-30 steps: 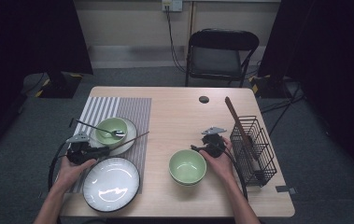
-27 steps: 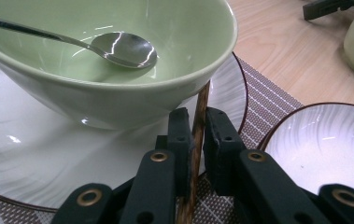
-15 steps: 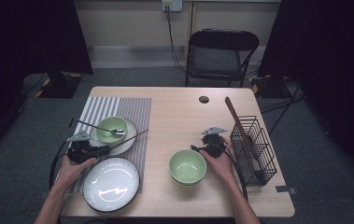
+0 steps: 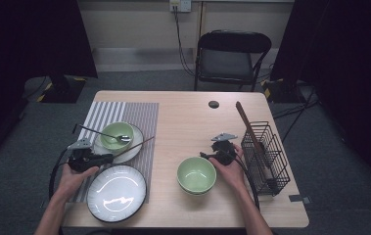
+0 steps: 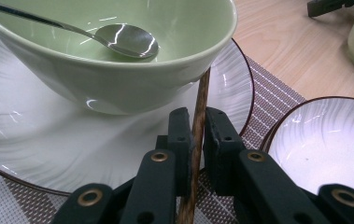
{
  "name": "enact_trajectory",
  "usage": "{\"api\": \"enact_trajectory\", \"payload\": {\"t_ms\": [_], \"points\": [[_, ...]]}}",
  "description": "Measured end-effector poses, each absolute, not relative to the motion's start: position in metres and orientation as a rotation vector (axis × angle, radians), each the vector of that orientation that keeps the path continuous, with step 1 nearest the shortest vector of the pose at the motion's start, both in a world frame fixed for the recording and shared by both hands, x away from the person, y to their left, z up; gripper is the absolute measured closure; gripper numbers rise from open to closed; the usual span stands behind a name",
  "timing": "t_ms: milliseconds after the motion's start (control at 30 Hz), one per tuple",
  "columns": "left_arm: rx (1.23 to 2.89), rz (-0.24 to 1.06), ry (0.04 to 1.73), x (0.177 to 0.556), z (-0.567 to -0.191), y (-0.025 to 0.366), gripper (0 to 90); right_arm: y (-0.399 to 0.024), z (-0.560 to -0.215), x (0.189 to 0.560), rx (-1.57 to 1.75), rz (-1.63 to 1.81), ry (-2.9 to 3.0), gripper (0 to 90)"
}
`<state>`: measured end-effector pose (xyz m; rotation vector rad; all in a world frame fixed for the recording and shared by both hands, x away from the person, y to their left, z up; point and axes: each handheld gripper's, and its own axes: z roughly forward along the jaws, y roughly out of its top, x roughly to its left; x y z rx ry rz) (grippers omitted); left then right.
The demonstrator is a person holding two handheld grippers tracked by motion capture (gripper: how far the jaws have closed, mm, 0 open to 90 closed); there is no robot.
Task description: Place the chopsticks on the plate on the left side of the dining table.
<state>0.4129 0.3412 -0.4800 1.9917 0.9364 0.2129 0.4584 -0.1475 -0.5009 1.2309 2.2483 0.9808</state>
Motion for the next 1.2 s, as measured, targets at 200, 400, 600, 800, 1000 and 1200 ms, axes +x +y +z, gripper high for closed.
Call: {"api": "enact_trajectory", "payload": {"t_ms": [200, 400, 600, 800, 1000, 1200], "points": [[1.988, 0.216, 0.948, 0.414, -0.480, 0.343, 80.7, -0.147, -0.501, 0.458, 1.234, 0.980, 2.248, 16.8], [1.988, 0.217, 0.952, 0.413, -0.480, 0.343, 80.3, -0.147, -0.501, 0.458, 1.234, 0.980, 2.248, 16.8], [1.956, 0.219, 0.960, 0.411, -0.477, 0.347, 77.6, -0.147, -0.501, 0.458, 1.234, 0.980, 2.248, 16.8], [1.954, 0.231, 0.955, 0.409, -0.473, 0.346, 74.1, -0.147, -0.501, 0.458, 1.233, 0.980, 2.248, 16.8], [1.920, 0.251, 0.961, 0.402, -0.463, 0.347, 64.4, -0.148, -0.501, 0.459, 1.227, 0.982, 2.251, 16.8], [1.907, 0.254, 0.932, 0.395, -0.453, 0.340, 54.7, -0.147, -0.499, 0.461, 1.241, 0.960, 2.261, 17.6]]}}
